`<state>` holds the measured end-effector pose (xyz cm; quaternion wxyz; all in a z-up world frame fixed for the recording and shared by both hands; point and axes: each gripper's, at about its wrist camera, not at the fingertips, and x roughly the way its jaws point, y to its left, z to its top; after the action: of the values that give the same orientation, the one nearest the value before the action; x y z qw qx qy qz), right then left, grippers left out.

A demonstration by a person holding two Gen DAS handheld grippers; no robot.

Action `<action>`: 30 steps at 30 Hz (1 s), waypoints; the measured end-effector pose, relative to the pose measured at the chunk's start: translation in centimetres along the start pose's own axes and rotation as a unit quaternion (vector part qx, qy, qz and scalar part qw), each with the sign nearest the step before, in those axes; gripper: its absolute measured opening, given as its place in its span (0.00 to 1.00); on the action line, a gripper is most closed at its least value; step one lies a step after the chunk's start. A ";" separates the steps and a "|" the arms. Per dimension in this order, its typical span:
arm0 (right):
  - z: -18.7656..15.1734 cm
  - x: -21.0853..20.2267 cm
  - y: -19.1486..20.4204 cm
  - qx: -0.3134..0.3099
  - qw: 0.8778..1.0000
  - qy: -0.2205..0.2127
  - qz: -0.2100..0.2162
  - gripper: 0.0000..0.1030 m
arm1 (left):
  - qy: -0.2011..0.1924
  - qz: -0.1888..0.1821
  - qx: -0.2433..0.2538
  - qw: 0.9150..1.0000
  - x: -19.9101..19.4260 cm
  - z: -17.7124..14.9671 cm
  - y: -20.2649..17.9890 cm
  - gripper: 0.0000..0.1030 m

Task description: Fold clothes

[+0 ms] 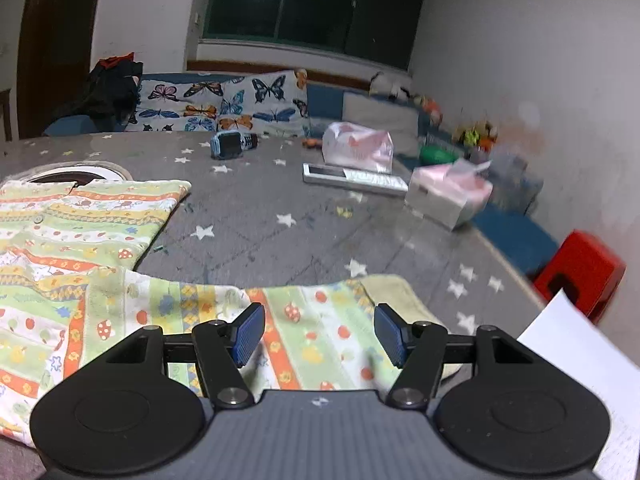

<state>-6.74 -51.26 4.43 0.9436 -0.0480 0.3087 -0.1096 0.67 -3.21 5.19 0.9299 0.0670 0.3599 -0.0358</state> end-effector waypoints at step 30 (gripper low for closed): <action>-0.4 1.6 -0.5 0.023 0.999 0.029 0.001 0.67 | -0.017 0.168 -0.258 0.951 -4.8 -7.4 13.1 0.02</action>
<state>-5.79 -52.17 3.25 0.9353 -0.0226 0.3331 -0.1176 -6.28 10.90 4.26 0.9140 -0.1165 0.3243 0.2140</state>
